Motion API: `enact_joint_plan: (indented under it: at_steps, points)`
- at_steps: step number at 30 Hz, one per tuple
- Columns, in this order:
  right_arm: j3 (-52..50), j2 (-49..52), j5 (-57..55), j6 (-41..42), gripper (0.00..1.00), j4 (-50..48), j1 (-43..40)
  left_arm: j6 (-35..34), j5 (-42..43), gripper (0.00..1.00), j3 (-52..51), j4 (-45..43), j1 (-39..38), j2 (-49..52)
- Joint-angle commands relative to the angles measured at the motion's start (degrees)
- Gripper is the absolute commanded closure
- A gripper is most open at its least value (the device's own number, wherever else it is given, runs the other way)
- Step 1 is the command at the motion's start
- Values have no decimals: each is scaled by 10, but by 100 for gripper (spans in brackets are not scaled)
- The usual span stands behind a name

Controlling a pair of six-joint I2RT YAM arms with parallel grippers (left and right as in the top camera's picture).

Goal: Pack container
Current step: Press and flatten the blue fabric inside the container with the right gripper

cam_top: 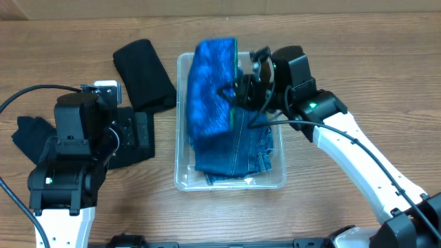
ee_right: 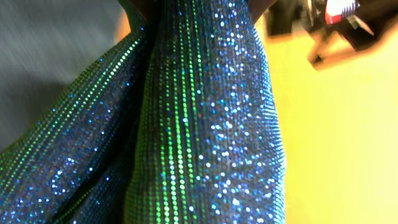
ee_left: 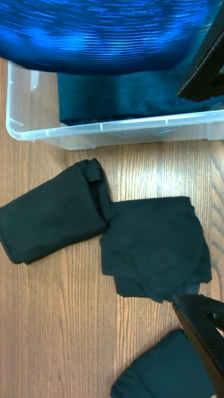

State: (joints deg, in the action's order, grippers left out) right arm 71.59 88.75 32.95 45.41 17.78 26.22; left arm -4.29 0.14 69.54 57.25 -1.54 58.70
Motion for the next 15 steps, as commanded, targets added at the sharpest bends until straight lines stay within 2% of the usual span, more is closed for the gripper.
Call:
enact_joint_plan:
  at_steps: [1, 3, 7, 15]
  points:
    - [10, -5, -146, 164, 96, -48, 35, 9, -5, 0, 12, -2, -3, 2]
    - [10, -5, -212, 218, 96, -58, 47, 9, -5, 0, 12, -2, -3, 2]
    - [10, -5, -271, 321, 96, -66, 51, 9, -5, 0, 12, 2, -3, 2]
    - [10, -4, -343, 452, 96, -109, 51, 9, -6, 0, 12, 14, -3, 2]
